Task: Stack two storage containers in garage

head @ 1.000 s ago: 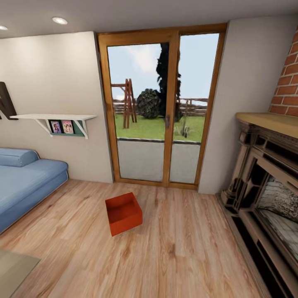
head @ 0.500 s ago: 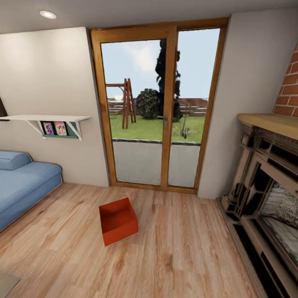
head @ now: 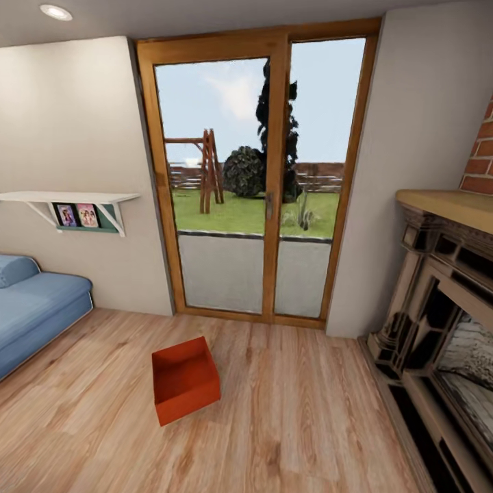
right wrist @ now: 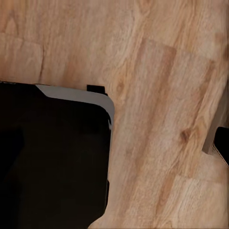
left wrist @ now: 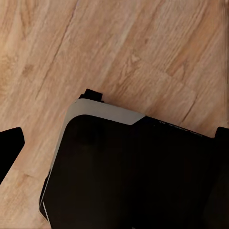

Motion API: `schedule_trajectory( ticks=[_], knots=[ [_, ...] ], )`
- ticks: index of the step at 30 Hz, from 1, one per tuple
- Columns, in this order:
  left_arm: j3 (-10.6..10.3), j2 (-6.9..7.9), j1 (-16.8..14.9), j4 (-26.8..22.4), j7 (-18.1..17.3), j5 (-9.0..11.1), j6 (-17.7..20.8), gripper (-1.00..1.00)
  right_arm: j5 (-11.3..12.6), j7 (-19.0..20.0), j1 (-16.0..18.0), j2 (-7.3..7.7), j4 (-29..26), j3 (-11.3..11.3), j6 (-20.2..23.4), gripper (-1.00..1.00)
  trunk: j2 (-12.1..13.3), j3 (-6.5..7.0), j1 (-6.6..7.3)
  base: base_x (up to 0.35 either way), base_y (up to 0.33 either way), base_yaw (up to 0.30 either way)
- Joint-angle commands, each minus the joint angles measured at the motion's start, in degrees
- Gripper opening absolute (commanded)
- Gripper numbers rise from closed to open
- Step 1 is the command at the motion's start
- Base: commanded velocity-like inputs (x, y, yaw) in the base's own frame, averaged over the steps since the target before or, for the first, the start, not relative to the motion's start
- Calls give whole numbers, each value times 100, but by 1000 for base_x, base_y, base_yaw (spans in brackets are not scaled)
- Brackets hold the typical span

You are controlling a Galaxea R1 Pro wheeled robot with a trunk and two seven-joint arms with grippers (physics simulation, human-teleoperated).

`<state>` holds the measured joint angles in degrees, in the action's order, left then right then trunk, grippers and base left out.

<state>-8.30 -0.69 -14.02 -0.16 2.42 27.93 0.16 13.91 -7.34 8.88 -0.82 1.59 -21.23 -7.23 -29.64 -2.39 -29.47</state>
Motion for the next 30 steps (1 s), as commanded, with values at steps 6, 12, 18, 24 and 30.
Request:
schedule_trajectory(
  ticks=[6, 12, 18, 24, 30],
  knots=[
    [-49, -1, -4, -2, 22, 46, 2, 100, 56, -6, 9, 2, 17, -48, -25, 100, -10, -11, -5, 304, -131, 0],
    [-49, -1, -4, -2, 22, 46, 2, 100, 54, -5, 8, 2, 17, -48, -24, 100, -10, -11, -5, 304, -131, 0],
    [-49, -1, -4, -2, 22, 46, 2, 100, 57, -5, 10, 6, 17, -36, -39, 100, -10, -11, -5, 304, -131, 0],
    [-49, -1, -4, -2, 22, 46, 2, 100, 59, -5, 8, 11, 17, -31, -58, 100, -10, -11, -5, 304, -131, 167],
    [-49, -1, -4, -2, 22, 46, 2, 100, 53, -5, 8, 11, 17, -31, -59, 100, -10, -11, -5, 304, -131, 264]
  ],
)
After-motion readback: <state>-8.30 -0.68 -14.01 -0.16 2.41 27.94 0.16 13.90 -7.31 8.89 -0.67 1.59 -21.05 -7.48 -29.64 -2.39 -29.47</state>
